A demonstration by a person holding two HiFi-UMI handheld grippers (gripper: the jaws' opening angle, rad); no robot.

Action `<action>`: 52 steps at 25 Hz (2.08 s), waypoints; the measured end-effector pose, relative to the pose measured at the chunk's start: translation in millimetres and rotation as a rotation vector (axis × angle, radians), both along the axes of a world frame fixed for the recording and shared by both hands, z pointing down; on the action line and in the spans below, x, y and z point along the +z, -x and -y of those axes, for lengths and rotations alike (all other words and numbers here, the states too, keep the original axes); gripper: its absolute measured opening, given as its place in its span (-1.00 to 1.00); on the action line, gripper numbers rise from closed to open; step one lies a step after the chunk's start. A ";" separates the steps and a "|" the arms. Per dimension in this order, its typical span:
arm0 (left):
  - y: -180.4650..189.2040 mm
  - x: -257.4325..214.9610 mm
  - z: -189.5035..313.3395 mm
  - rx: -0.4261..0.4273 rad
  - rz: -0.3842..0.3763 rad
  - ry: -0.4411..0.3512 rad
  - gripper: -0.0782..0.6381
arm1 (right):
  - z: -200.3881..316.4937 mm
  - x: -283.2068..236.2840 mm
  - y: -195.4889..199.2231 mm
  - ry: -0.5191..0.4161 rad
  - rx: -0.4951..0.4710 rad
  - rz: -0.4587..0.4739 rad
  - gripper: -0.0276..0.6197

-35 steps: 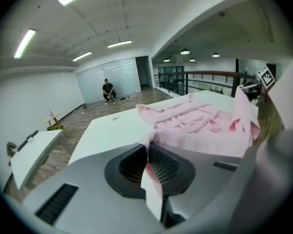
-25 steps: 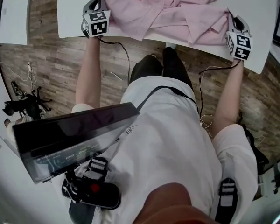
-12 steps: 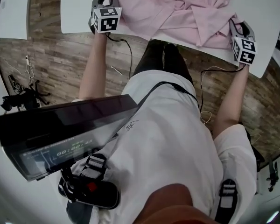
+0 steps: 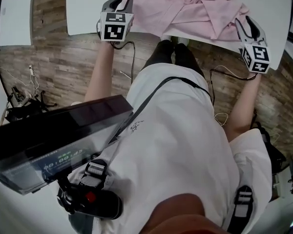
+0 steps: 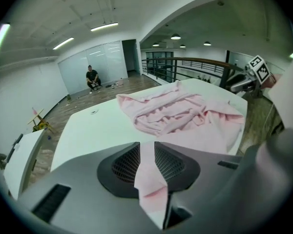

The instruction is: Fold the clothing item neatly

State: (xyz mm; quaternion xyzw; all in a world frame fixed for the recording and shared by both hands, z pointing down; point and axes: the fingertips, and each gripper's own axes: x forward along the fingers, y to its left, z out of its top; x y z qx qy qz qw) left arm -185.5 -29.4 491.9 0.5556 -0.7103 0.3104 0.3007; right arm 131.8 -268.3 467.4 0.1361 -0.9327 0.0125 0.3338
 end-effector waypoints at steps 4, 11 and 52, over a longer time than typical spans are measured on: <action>-61.6 15.5 7.4 0.134 -0.073 0.006 -0.63 | -50.0 21.6 7.5 0.081 -0.080 -0.027 -0.72; -158.8 43.7 0.5 0.274 -0.192 0.041 -0.68 | -109.2 38.0 0.1 0.161 -0.071 -0.060 -0.56; -167.6 23.0 19.2 0.100 -0.187 -0.027 -0.69 | -38.1 -16.2 181.9 -0.324 -0.496 -0.024 -0.66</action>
